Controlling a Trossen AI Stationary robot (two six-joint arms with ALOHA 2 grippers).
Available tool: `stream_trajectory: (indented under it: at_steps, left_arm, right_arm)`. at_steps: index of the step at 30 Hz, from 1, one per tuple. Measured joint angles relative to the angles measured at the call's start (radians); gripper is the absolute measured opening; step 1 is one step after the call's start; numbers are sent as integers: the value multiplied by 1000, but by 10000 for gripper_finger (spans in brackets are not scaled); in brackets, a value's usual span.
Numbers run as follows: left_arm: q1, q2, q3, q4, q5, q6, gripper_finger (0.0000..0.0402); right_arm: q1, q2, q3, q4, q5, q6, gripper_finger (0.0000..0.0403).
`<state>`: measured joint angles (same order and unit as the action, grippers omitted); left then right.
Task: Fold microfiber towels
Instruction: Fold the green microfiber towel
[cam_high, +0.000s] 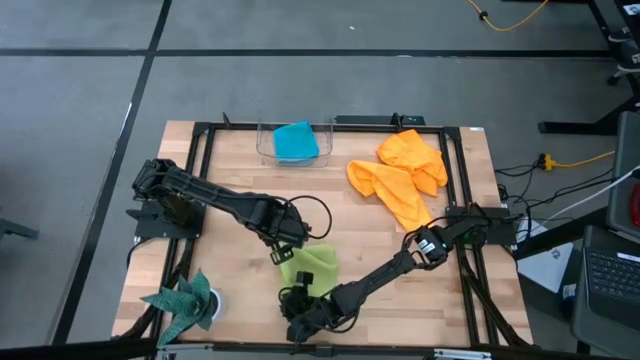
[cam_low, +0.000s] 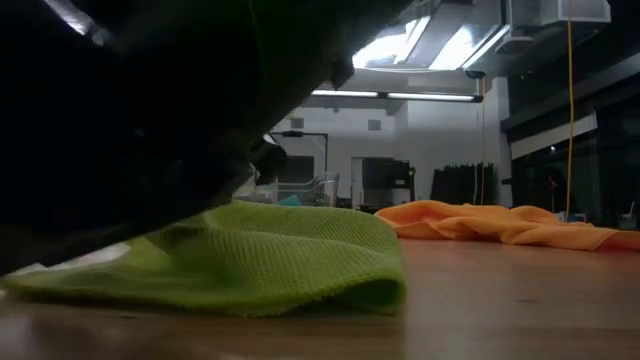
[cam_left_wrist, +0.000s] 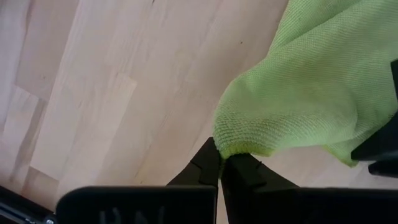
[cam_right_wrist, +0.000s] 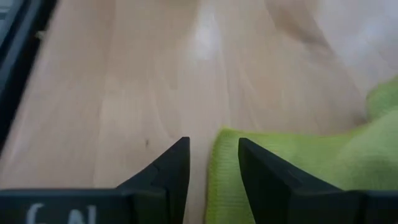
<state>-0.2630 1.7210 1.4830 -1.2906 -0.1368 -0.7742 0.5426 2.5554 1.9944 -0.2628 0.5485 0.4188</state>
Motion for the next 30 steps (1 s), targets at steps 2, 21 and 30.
stream_trajectory:
  at_steps: [2,21,30]
  left_arm:
    - [0,0,0,1,0,0,0]
    - [-47,0,0,2,32,-63,0]
    - [-87,0,0,-12,38,-58,0]
  right_arm:
    - [-1,4,0,-34,-1,57,139]
    - [-75,19,4,-130,-216,393,30]
    - [-76,-24,67,-250,-250,359,3]
